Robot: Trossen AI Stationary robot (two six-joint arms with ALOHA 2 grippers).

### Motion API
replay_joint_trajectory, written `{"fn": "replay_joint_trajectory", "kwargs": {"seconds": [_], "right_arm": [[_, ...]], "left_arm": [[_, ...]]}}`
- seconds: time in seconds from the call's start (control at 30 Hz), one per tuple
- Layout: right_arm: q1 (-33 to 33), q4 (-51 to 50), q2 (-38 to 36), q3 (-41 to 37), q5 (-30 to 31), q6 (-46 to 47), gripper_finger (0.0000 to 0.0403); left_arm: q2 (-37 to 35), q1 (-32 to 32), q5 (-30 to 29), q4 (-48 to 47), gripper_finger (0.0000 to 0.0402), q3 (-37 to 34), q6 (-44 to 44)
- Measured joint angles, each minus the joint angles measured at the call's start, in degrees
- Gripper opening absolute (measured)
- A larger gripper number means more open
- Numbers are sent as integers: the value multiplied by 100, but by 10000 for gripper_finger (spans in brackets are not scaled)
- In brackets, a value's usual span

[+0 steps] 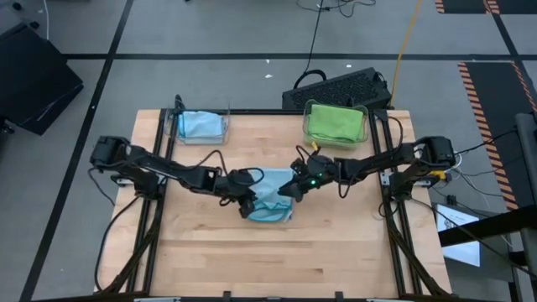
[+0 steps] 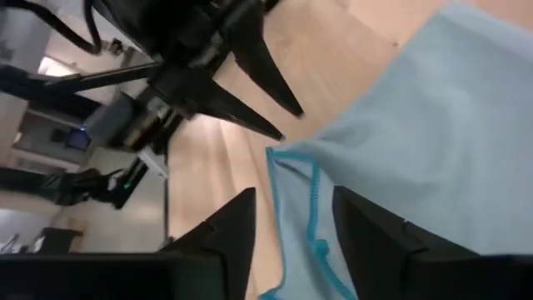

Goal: Sort microfiber towel by color & place in baskets
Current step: Fold the blue towel

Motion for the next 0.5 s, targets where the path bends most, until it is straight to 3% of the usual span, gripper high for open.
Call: {"fn": "replay_joint_trajectory", "kwargs": {"seconds": [0.13, 0.37, 0.5], "right_arm": [[163, -18, 245, 1, 112, -5, 109], [287, 359, 898, -7, 105, 321, 51], [362, 1146, 1135, 8, -365, 240, 36]], "left_arm": [[625, -4, 251, 243, 55, -9, -404], [1264, -160, 2007, 1256, 31, -2, -670], [1194, -242, 2080, 1056, 31, -2, -750]]}}
